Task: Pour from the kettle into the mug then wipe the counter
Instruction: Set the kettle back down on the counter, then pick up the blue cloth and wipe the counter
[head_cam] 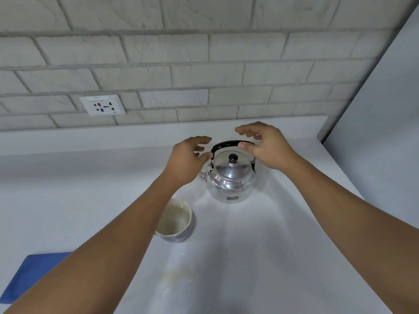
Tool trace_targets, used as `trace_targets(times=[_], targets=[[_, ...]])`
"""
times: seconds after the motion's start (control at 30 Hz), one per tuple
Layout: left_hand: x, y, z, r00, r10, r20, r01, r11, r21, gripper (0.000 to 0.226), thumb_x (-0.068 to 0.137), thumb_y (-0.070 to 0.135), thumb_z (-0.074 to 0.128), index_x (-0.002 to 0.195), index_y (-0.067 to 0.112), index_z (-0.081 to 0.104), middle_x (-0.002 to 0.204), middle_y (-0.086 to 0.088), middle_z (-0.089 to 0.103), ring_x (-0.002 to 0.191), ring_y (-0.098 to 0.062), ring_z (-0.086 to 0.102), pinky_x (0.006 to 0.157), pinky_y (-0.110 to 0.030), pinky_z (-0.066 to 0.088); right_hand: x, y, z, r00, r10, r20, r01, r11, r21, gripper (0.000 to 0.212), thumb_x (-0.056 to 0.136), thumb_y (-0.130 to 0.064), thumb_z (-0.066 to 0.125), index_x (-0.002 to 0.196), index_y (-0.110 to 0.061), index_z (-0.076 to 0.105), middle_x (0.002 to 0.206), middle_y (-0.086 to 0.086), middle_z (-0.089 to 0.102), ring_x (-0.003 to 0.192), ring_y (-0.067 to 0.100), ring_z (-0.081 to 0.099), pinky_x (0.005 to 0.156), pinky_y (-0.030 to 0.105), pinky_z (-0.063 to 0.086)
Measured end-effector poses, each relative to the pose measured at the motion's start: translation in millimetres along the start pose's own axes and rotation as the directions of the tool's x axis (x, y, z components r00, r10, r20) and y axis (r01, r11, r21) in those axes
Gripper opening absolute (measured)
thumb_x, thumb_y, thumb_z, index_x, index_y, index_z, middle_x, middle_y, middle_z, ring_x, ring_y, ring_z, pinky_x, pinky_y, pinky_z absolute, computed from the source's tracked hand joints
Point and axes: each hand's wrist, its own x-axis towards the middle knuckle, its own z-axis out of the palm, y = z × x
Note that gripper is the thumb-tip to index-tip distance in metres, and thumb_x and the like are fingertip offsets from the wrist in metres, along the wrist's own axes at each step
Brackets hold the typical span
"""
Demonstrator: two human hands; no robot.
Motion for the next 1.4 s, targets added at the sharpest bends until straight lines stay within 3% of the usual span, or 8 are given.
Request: trace_targets(times=[0.17,0.33,0.5,0.7,0.8,1.07,1.23,1.4], targets=[[-39,0,-49,1.000,0.009,-0.002,-0.009,1.000,-0.012,0.042,0.088,0.025,0.080,0.129,0.025,0.070,0.129,0.014,0.069,0.113,-0.003,0.066,0.097,-0.019,0.051,-17,-38,4,0.996,-0.080,0.039,0.077,0.995,0.063,0.032,0.088,-0.016,0.075,0.116,-0.031,0.074,0.120,-0.008,0.066,0.113,0.007,0.060,0.099,0.020,0.044],[-98,-12,-103,0.998,-0.058,0.022,0.058,0.998,0.020,0.045,0.086,0.031,0.082,0.129,0.031,0.069,0.128,0.018,0.070,0.115,-0.001,0.066,0.102,-0.019,0.048,-35,-81,38,0.989,-0.048,0.142,0.026,0.988,0.155,0.034,0.083,-0.021,0.079,0.111,-0.040,0.074,0.098,-0.039,0.068,0.098,-0.006,0.066,0.082,0.008,0.047],[-155,-39,-148,0.992,-0.129,0.017,0.127,0.989,0.073,0.045,0.083,0.038,0.084,0.125,0.037,0.070,0.125,0.023,0.070,0.114,0.003,0.065,0.101,-0.017,0.048,-68,-123,93,0.978,-0.035,0.207,-0.017,0.970,0.242,0.029,0.085,-0.024,0.079,0.112,-0.033,0.074,0.114,-0.019,0.072,0.095,0.004,0.070,0.088,0.030,0.056],[-205,-85,-192,0.970,-0.244,-0.010,0.244,0.968,0.064,0.044,0.078,0.039,0.087,0.120,0.037,0.073,0.118,0.031,0.071,0.112,0.012,0.063,0.097,-0.014,0.046,-109,-161,171,0.952,0.084,0.295,-0.190,0.917,0.350,0.028,0.085,-0.019,0.080,0.111,-0.028,0.075,0.112,-0.010,0.072,0.073,0.006,0.073,0.067,0.019,0.054],[-224,-113,-210,0.952,-0.304,0.018,0.300,0.946,0.125,0.046,0.076,0.041,0.087,0.120,0.040,0.072,0.111,0.038,0.068,0.108,0.018,0.059,0.095,-0.013,0.045,-124,-175,209,0.951,0.106,0.290,-0.184,0.948,0.260,0.032,0.084,-0.027,0.079,0.115,-0.030,0.073,0.111,-0.014,0.072,0.077,0.013,0.072,0.077,0.032,0.058],[-256,-195,-237,0.899,-0.432,0.065,0.375,0.840,0.393,0.038,0.096,0.030,0.068,0.133,0.027,0.064,0.143,0.005,0.060,0.128,-0.019,0.057,0.098,-0.022,0.036,-168,-176,313,0.913,0.194,0.358,-0.249,0.962,0.113,0.052,0.088,-0.032,0.073,0.138,-0.028,0.058,0.137,-0.010,0.058,0.092,0.004,0.065,0.083,0.018,0.046],[-265,-218,-251,0.922,-0.385,0.037,0.329,0.833,0.445,0.037,0.099,0.019,0.063,0.136,0.016,0.062,0.144,-0.003,0.059,0.131,-0.024,0.055,0.108,-0.030,0.040,-168,-174,346,0.901,0.254,0.351,-0.277,0.961,0.015,0.063,0.092,-0.028,0.070,0.149,-0.021,0.045,0.148,0.000,0.049,0.123,0.020,0.058,0.099,0.026,0.046],[-271,-231,-252,0.937,-0.349,0.028,0.294,0.829,0.476,0.044,0.099,0.014,0.061,0.143,0.010,0.057,0.146,-0.009,0.057,0.136,-0.029,0.046,0.114,-0.034,0.036,-162,-176,367,0.902,0.271,0.335,-0.252,0.963,-0.100,0.063,0.098,-0.028,0.062,0.154,-0.014,0.038,0.146,0.005,0.049,0.129,0.024,0.051,0.105,0.031,0.042]])
